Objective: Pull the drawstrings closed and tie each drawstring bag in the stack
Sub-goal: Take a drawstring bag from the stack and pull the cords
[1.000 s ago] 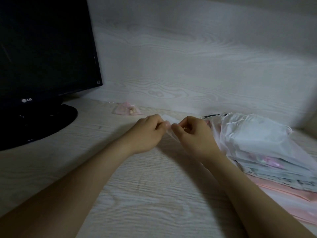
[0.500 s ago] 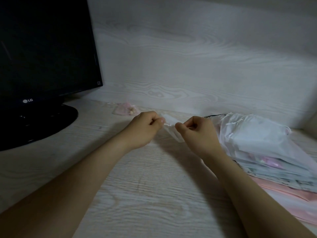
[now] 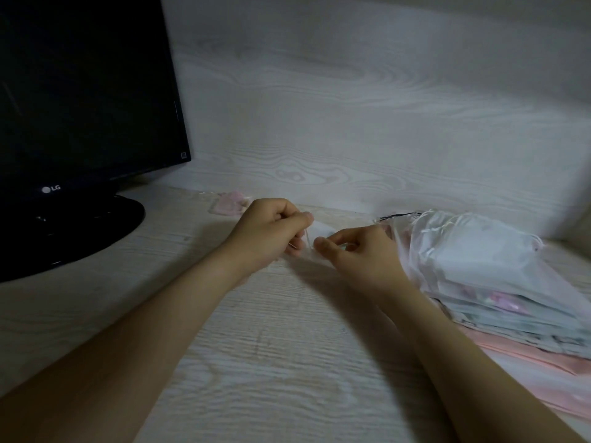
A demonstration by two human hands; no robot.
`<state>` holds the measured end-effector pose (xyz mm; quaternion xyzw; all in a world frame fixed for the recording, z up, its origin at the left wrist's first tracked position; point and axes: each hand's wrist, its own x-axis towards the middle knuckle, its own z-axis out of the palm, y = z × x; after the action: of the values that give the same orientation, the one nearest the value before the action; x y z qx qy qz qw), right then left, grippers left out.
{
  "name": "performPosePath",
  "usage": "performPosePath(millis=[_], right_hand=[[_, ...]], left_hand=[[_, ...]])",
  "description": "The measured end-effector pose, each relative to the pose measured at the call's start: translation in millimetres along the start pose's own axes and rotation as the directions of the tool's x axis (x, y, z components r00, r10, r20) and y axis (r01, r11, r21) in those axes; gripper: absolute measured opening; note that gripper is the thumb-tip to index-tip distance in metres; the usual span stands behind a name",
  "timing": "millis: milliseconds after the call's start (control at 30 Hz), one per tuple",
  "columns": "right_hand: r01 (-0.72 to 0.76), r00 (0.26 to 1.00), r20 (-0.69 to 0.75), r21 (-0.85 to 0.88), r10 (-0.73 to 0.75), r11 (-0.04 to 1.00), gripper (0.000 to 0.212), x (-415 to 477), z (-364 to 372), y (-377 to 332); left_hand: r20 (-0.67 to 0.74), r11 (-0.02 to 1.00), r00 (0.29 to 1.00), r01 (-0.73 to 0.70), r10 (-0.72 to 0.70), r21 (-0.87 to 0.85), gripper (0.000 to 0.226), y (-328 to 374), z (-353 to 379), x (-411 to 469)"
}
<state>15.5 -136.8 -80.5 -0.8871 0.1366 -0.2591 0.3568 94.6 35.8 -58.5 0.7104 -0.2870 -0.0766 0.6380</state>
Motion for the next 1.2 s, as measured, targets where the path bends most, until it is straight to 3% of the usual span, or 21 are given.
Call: performPosePath(millis=[233,500,667,867,1200], right_hand=[[0.062,0.998,0.031,-0.062,-0.06,0.996,0.027,-1.5,1.0,0.1],[0.089,0.987,0.131,0.058,-0.096,0.994,0.039,-4.8,-1.4,-7.1],[0.11,0.987,0.113,0.044,-0.114,0.993,0.02,-4.7,1.3,-6.0],[0.088,0.985,0.108,0.361,-0.136,0.928,0.019,-5.7,1.8,-14.3],[0.086,0.99,0.064,0.407,-0.123,0.909,0.016,-10.4,-3.3,-16.3]], left_hand=[[0.052,0.983,0.997,0.067,-0.059,-0.171,0.018,6.1,3.9,-4.6],[0.153,0.903,0.981,0.17,-0.118,-0.395,0.019,6.0,5.0,-4.6],[0.157,0.96,0.977,0.178,-0.146,-0.218,0.025,-0.1,5.4,-3.0],[0.194,0.989,0.97,0.147,-0.143,-0.009,0.031,2.8,3.3,-8.5],[0.218,0.984,0.968,0.092,-0.124,0.152,0.02,3.8,2.6,-8.3]])
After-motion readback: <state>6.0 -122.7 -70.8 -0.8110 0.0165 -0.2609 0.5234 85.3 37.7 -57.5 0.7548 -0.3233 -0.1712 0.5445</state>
